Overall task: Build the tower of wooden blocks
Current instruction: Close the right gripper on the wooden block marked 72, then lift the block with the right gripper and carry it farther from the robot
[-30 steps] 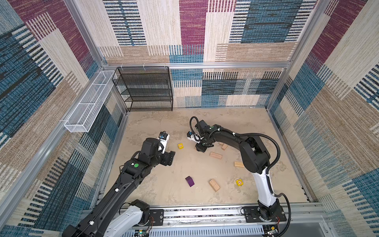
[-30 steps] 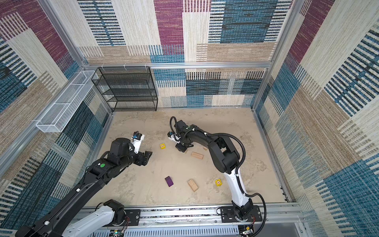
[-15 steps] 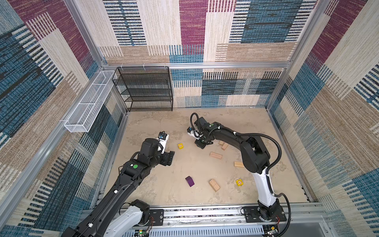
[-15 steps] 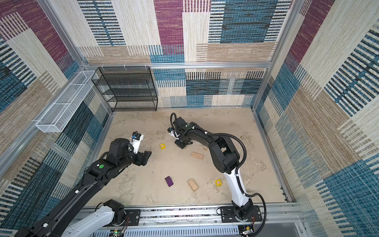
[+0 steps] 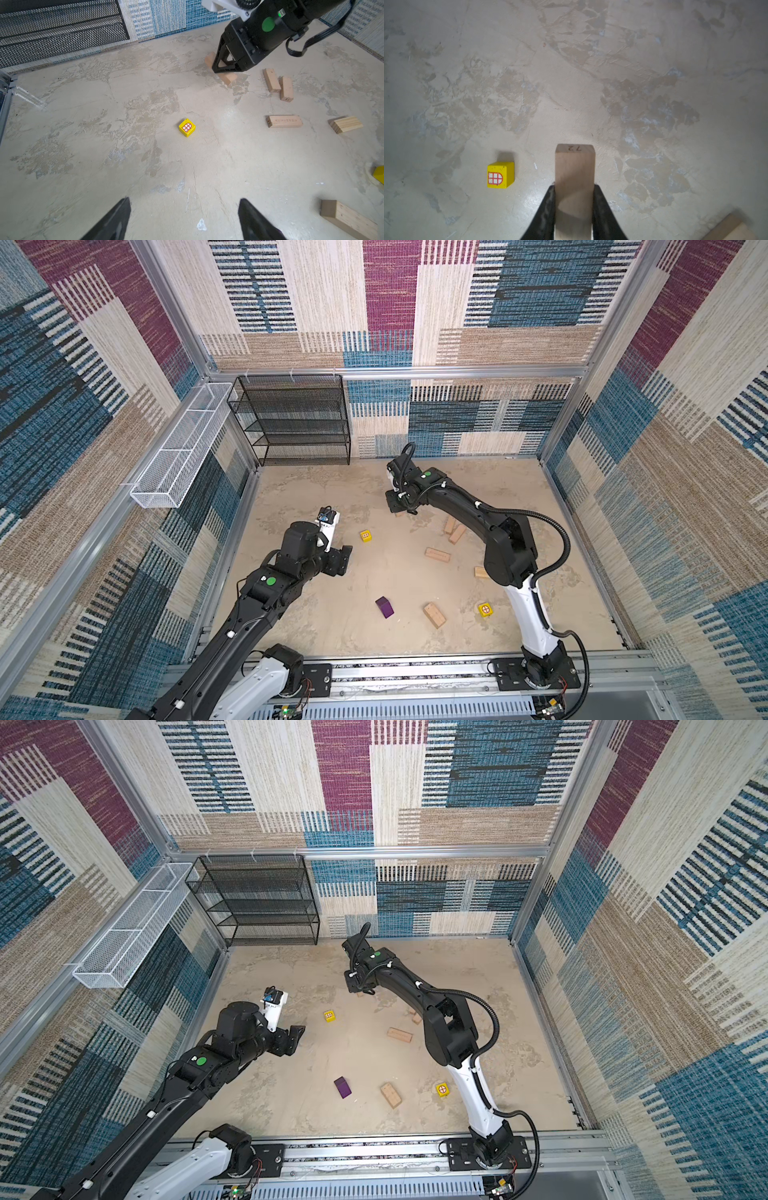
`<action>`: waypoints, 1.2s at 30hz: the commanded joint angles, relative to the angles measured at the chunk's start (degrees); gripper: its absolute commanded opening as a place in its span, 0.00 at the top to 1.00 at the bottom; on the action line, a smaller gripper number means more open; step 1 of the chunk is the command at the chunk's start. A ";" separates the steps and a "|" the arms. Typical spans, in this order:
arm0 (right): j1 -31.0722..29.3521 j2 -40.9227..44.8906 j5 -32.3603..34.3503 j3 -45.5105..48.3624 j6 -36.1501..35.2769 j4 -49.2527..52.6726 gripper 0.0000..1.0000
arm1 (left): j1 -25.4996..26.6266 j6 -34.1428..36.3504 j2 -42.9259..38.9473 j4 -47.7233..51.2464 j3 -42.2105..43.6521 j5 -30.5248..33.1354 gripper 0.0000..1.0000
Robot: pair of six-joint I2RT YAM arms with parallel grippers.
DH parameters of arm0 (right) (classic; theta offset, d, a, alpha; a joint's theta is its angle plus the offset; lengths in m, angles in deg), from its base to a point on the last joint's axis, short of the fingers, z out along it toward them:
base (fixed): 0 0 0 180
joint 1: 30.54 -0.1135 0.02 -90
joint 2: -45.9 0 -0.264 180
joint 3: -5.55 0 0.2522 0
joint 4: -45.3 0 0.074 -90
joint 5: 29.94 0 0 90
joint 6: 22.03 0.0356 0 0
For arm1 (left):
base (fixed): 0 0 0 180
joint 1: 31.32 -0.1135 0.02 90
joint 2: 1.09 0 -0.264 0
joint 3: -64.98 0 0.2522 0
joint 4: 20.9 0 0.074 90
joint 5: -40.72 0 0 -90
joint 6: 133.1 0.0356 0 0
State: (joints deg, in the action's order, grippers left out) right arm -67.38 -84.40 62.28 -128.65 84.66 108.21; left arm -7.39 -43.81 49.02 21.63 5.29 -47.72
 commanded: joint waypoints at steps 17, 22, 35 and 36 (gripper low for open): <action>-3.15 -12.33 13.22 -18.92 14.63 9.20 1.00 | 0.49 -0.17 -3.00 0.13 0.66 2.55 0.14; -3.14 -15.05 13.53 -21.45 13.40 9.27 1.00 | 0.91 -0.18 -3.08 0.04 0.73 2.87 0.14; -2.46 -19.85 8.70 -23.59 12.83 8.10 1.00 | 1.15 -0.02 -2.98 -0.03 0.82 3.44 0.14; -2.43 -20.07 8.67 -23.61 12.99 8.36 1.00 | 1.17 -0.02 -3.02 -0.02 0.78 3.49 0.14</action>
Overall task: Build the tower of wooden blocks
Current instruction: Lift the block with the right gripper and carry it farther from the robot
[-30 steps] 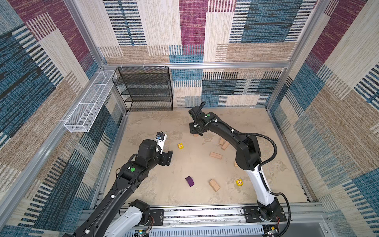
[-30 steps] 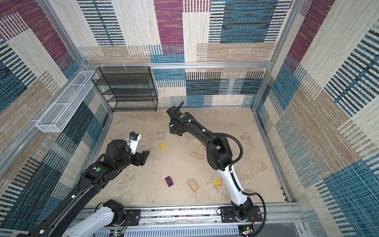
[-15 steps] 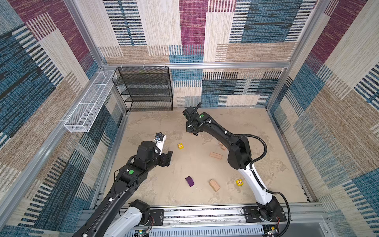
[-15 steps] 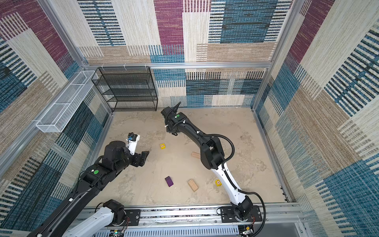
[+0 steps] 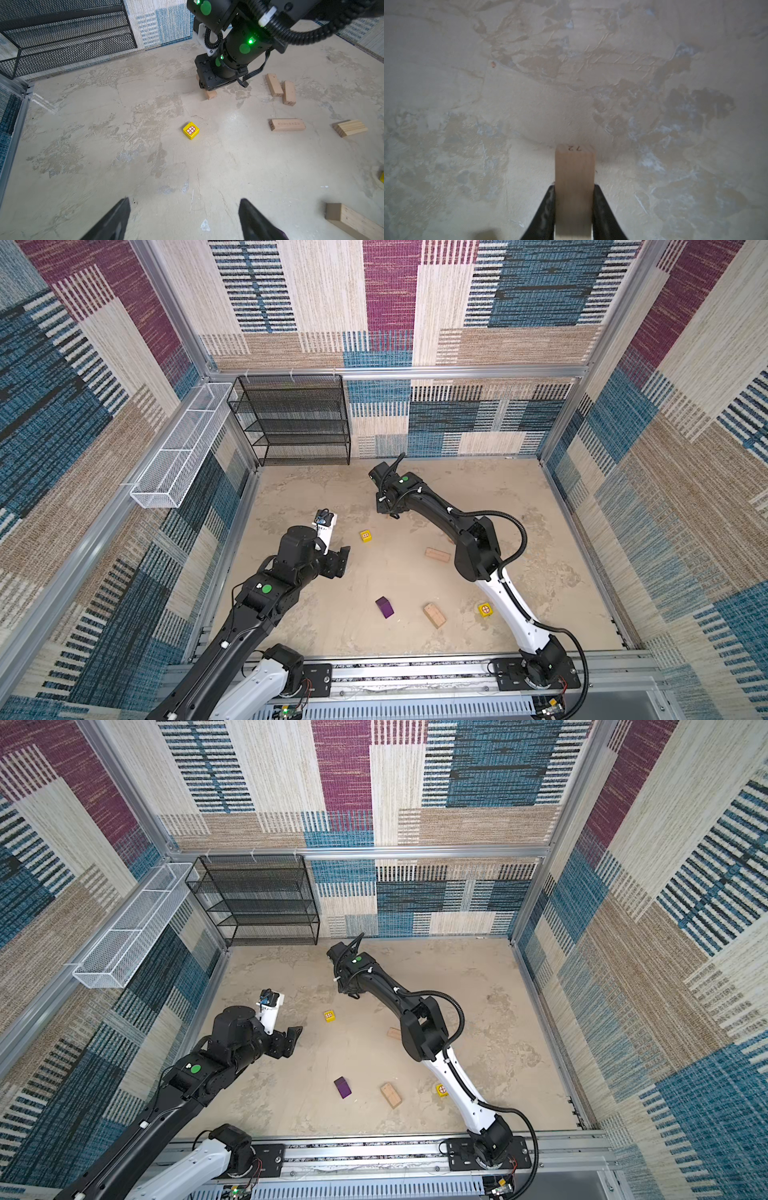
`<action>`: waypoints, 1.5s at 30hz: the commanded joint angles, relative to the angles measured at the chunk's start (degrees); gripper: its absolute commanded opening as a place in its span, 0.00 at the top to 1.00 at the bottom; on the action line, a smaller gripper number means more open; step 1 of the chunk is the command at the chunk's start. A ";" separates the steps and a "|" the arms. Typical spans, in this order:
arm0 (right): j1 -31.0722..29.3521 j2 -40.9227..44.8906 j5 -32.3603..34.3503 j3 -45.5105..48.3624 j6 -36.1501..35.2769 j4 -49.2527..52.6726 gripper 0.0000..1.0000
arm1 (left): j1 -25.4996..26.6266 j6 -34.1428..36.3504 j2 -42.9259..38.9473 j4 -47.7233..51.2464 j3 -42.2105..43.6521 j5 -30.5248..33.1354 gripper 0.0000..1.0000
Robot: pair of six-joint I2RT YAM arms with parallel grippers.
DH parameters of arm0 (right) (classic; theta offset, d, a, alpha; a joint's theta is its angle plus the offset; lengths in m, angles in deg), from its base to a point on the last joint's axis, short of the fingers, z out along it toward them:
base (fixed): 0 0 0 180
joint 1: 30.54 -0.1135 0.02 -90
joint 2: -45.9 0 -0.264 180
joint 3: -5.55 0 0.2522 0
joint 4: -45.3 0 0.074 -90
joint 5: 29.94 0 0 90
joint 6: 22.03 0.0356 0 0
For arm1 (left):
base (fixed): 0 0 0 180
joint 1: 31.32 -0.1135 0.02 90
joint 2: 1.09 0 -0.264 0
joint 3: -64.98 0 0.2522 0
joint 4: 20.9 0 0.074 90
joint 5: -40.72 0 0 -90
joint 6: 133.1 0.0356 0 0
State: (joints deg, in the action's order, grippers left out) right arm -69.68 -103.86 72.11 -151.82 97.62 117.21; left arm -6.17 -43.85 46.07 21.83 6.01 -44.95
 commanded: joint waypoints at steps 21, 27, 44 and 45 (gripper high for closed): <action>0.63 -3.18 -1.00 -0.33 3.01 2.97 0.78 | 0.20 0.13 -0.48 -0.44 0.22 1.20 0.13; 0.73 -3.09 -1.42 -0.30 3.23 3.11 0.70 | 0.36 0.09 -0.66 -0.32 0.22 1.33 0.13; 0.77 -2.57 -2.39 -0.31 4.19 3.33 0.67 | 0.52 0.23 -1.01 -0.32 0.32 1.44 0.13; 0.81 -2.56 -2.30 -0.35 4.21 3.37 0.68 | 0.51 0.23 -1.01 -0.32 0.31 1.48 0.13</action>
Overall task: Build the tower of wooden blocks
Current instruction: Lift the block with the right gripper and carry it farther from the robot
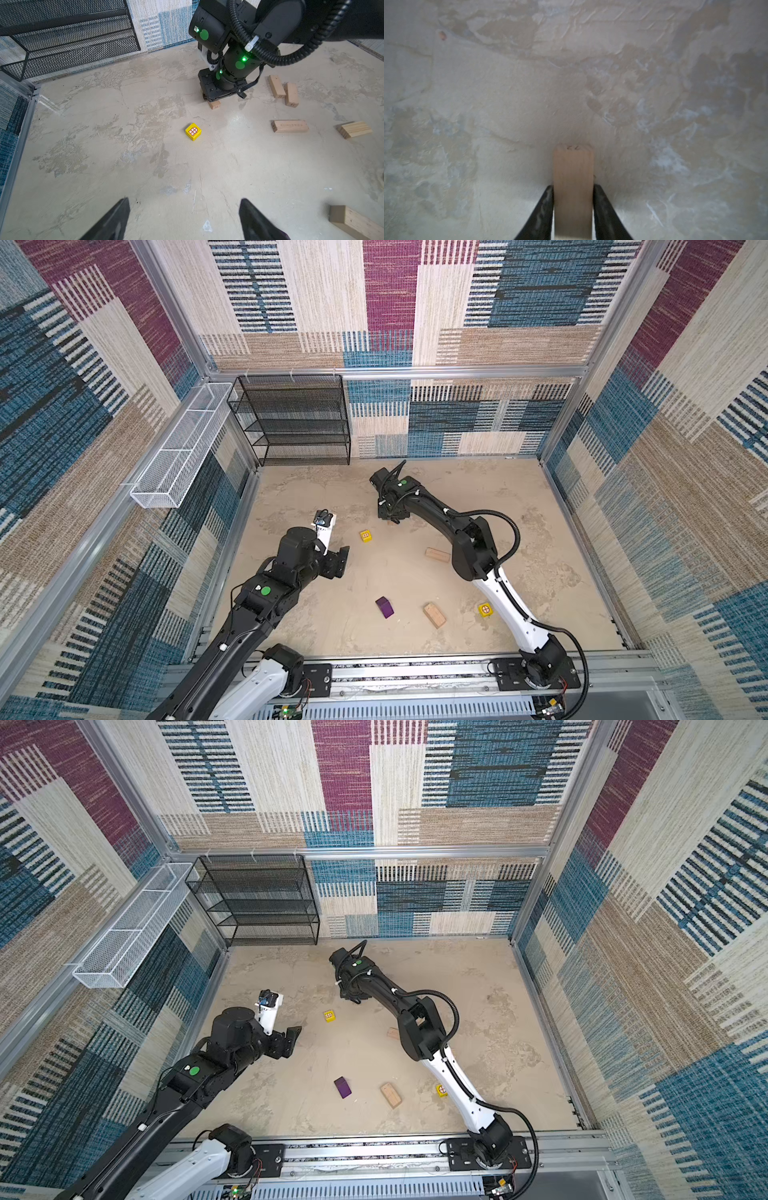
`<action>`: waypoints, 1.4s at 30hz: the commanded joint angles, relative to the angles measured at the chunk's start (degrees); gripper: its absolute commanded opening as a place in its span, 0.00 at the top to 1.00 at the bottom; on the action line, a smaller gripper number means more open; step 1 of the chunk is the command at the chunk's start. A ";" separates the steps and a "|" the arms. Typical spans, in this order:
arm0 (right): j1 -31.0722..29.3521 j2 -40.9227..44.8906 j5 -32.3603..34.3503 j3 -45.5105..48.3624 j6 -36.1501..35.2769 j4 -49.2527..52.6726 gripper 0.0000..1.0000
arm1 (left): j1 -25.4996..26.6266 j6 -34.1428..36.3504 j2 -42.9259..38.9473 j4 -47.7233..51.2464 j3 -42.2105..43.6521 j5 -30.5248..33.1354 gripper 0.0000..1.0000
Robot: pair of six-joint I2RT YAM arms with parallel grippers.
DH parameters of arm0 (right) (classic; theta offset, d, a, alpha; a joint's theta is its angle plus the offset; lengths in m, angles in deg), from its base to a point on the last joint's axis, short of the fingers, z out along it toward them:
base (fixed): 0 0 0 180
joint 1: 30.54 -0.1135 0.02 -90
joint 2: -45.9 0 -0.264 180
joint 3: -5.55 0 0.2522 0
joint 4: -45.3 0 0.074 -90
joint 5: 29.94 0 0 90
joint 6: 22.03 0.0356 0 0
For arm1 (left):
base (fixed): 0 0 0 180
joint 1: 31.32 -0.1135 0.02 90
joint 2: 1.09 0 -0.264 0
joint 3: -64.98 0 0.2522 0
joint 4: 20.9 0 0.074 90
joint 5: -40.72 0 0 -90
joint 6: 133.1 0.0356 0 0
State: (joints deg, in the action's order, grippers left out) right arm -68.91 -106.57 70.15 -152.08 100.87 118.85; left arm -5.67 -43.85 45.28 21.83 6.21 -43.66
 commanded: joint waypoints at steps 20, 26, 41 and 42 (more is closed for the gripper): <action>0.05 0.32 -0.38 0.00 1.57 2.04 0.61 | 0.10 0.31 -0.49 -0.31 0.19 0.44 0.13; 0.05 0.59 -0.68 0.03 1.80 2.09 0.57 | 0.10 0.39 -0.64 -0.23 0.26 0.54 0.13; 0.05 0.87 -2.22 0.10 1.96 1.62 0.69 | 0.08 0.40 -1.24 -0.19 0.34 0.79 0.13; 0.05 0.85 -2.18 0.08 1.99 1.63 0.69 | 0.10 0.40 -1.18 -0.14 0.28 0.87 0.13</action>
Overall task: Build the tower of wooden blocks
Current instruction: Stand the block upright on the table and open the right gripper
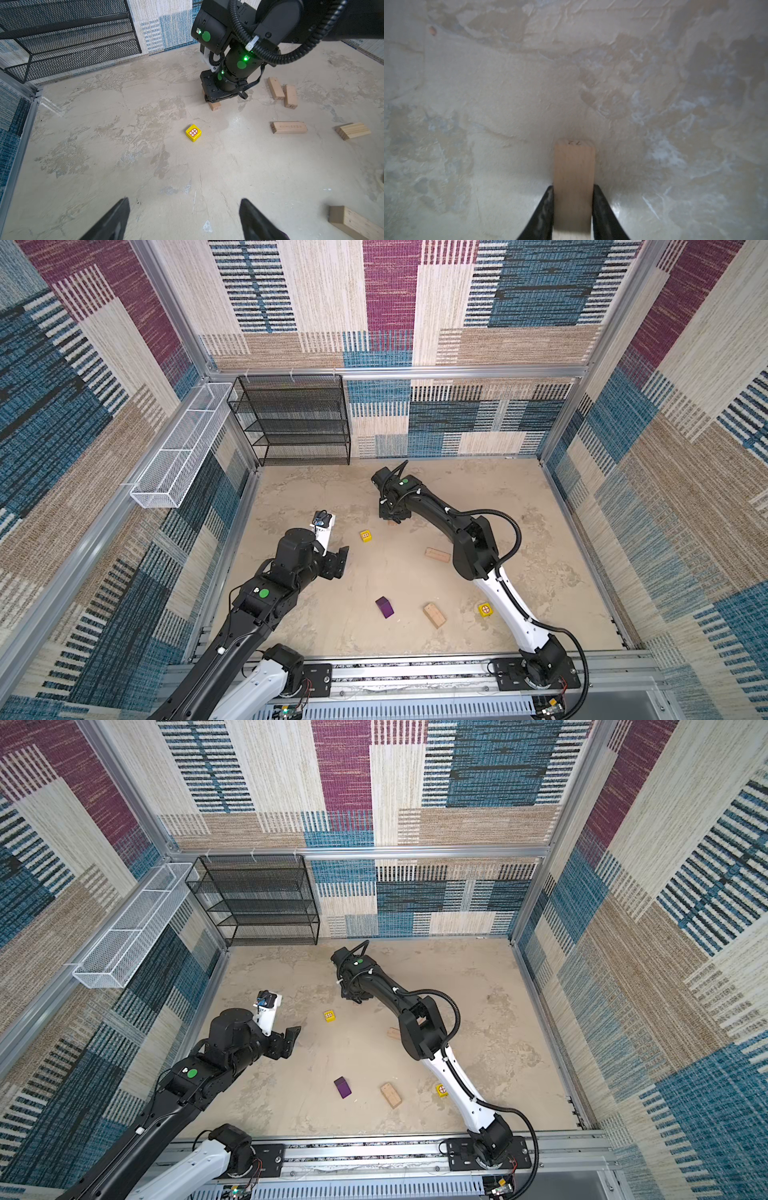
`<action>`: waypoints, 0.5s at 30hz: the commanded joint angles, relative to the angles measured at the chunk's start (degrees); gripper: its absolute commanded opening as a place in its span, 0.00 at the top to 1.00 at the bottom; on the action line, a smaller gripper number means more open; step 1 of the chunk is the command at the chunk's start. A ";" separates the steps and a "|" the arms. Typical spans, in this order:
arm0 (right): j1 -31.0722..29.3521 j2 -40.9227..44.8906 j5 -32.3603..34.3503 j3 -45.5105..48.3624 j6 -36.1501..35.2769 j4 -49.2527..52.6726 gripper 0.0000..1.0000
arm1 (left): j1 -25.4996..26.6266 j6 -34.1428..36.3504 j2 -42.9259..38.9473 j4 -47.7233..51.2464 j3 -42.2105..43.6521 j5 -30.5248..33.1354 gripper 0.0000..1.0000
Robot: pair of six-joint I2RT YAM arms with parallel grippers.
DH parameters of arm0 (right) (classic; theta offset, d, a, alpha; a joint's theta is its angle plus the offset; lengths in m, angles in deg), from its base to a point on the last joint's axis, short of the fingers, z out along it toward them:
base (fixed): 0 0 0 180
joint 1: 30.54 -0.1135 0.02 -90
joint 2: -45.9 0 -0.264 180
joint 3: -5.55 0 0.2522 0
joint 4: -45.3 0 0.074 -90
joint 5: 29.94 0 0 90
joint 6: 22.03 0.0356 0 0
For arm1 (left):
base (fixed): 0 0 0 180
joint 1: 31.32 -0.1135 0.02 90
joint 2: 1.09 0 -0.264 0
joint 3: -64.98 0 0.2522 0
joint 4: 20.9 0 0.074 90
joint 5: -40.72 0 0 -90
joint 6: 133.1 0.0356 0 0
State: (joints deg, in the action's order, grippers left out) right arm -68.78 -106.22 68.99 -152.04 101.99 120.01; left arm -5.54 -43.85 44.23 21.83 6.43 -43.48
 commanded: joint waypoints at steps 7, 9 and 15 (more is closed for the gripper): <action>-0.08 0.97 -0.67 0.06 0.96 0.97 0.60 | -0.03 0.37 -0.21 -0.20 0.06 0.70 0.13; -0.08 1.52 -0.84 -0.05 0.96 1.10 0.56 | -0.03 0.36 0.02 -0.20 0.06 0.78 0.13; -0.17 5.30 -1.64 0.03 -0.03 0.49 0.09 | -0.03 0.40 1.12 0.08 0.01 1.82 0.13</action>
State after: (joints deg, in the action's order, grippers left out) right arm -68.82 -103.07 67.92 -151.93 102.47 120.64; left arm -5.54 -43.83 45.20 21.85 6.43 -43.00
